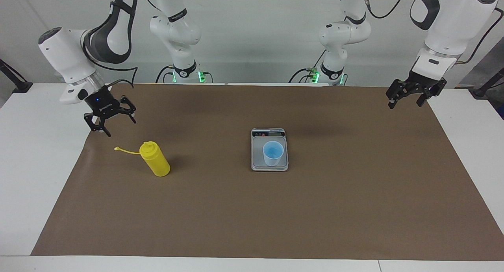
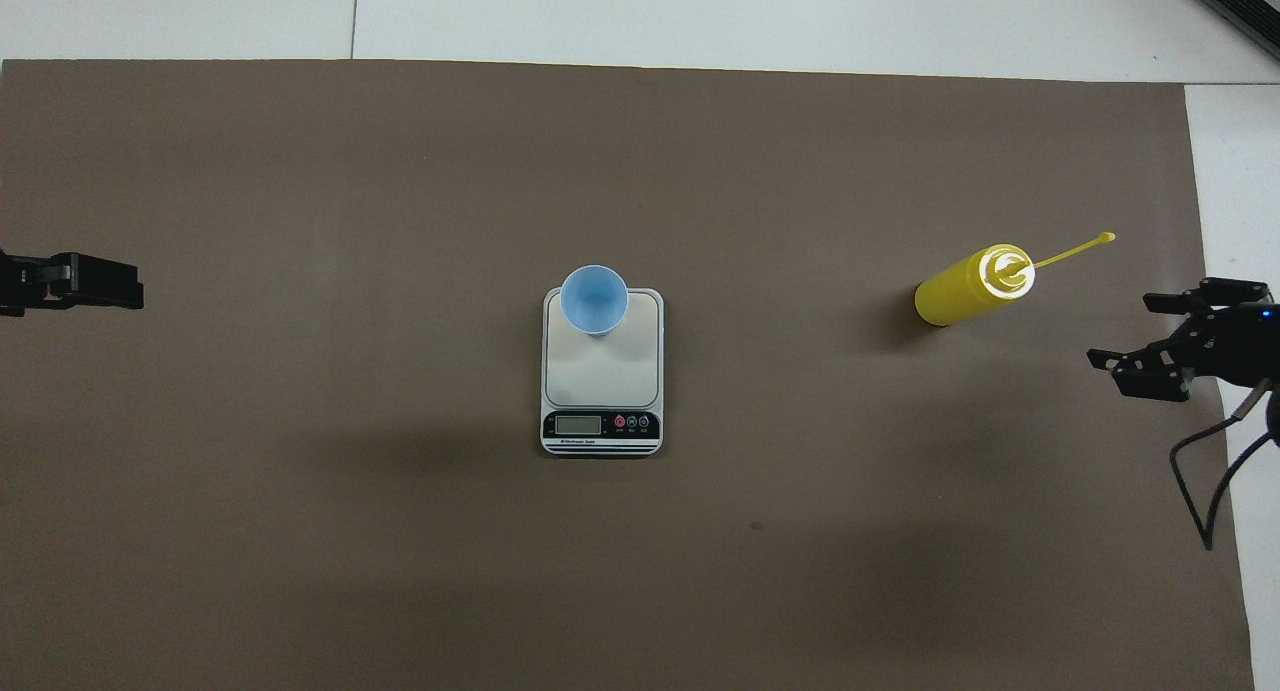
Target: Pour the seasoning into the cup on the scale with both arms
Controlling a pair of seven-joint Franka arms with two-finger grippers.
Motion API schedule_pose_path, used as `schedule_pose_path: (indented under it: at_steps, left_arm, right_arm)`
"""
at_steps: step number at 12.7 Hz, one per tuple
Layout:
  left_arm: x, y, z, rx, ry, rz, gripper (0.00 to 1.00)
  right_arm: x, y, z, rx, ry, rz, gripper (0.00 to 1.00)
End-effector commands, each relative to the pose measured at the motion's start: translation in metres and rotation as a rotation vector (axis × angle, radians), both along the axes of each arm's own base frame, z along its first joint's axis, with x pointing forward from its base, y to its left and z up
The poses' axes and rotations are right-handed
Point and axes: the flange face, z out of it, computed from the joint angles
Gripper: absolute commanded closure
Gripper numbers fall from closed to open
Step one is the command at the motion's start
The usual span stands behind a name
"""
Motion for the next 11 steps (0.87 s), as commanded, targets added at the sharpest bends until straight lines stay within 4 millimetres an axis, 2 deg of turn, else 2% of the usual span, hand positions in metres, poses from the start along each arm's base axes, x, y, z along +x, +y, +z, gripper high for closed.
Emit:
schedule_pose_path:
  at_steps: [1, 4, 8, 11]
  left_arm:
    - [-0.007, 0.004, 0.004, 0.014, 0.004, 0.003, 0.00]
    - [-0.007, 0.004, 0.004, 0.014, 0.004, 0.003, 0.00]
    - [-0.007, 0.004, 0.004, 0.014, 0.004, 0.003, 0.00]
    - [-0.007, 0.004, 0.004, 0.014, 0.004, 0.003, 0.00]
  right_arm:
    - [0.007, 0.025, 0.030, -0.045, 0.068, -0.188, 0.00]
    - [0.018, 0.059, 0.056, -0.030, 0.095, -0.392, 0.00]
    - [0.034, 0.111, 0.095, -0.089, 0.132, -0.527, 0.00]
    - [0.047, 0.123, 0.128, -0.095, 0.168, -0.610, 0.00]
